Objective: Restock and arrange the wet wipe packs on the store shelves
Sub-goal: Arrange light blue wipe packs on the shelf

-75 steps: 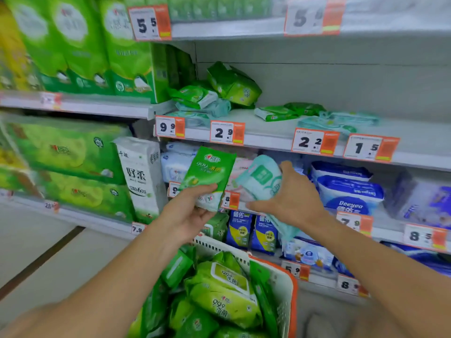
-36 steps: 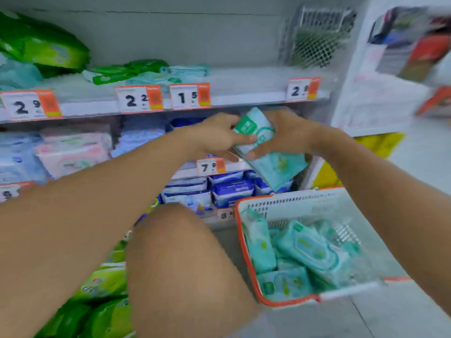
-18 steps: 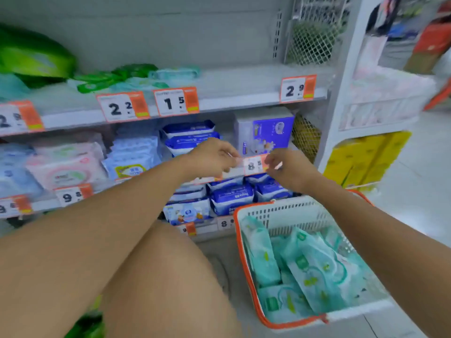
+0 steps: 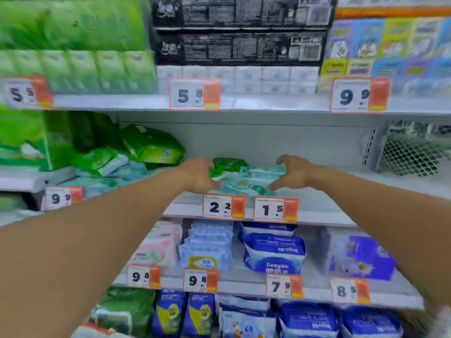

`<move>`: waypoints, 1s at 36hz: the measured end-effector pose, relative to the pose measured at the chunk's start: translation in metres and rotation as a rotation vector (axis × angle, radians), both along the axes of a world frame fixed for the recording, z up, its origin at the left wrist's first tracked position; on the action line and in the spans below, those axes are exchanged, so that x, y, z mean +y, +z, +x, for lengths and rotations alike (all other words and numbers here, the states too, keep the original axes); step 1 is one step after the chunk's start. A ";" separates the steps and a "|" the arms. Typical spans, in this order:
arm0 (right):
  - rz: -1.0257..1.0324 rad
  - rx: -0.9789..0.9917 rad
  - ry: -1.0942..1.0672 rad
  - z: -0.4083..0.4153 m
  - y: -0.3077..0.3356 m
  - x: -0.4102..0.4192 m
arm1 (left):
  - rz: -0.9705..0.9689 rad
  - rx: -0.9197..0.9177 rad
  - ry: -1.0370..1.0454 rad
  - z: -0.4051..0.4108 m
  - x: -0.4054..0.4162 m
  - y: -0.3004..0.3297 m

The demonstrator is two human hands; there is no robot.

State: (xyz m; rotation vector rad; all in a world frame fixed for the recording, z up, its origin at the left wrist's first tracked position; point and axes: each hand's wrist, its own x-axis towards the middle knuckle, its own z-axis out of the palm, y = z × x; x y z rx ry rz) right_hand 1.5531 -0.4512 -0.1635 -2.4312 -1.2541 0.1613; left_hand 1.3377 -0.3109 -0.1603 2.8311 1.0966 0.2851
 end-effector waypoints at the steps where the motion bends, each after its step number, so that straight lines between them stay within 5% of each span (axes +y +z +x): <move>1: -0.039 0.033 0.000 0.005 -0.003 0.009 | -0.007 0.062 -0.011 0.004 0.008 -0.004; 7: -0.048 0.113 -0.053 0.051 -0.011 0.065 | -0.006 0.201 -0.147 0.042 0.053 -0.023; 12: -0.229 0.124 -0.063 0.075 -0.022 0.091 | -0.233 0.286 -0.293 0.071 0.064 -0.033; 16: -0.415 0.064 -0.050 0.078 -0.023 0.108 | -0.254 0.230 -0.326 0.083 0.073 -0.033; 19: -0.363 0.106 -0.014 0.077 -0.017 0.112 | -0.235 0.198 -0.310 0.084 0.076 -0.032; 22: -0.139 0.387 0.059 0.069 -0.011 0.107 | -0.254 0.028 -0.310 0.073 0.080 -0.030; 26: 0.132 0.729 0.259 0.041 0.001 0.095 | -0.415 -0.421 -0.272 0.044 0.088 -0.023; 29: 0.129 0.737 0.376 0.011 0.006 0.090 | -0.643 -0.658 -0.266 0.025 0.083 -0.015; 36: 0.282 0.707 0.440 -0.052 0.000 0.057 | -1.115 -0.883 -0.327 -0.026 0.041 -0.009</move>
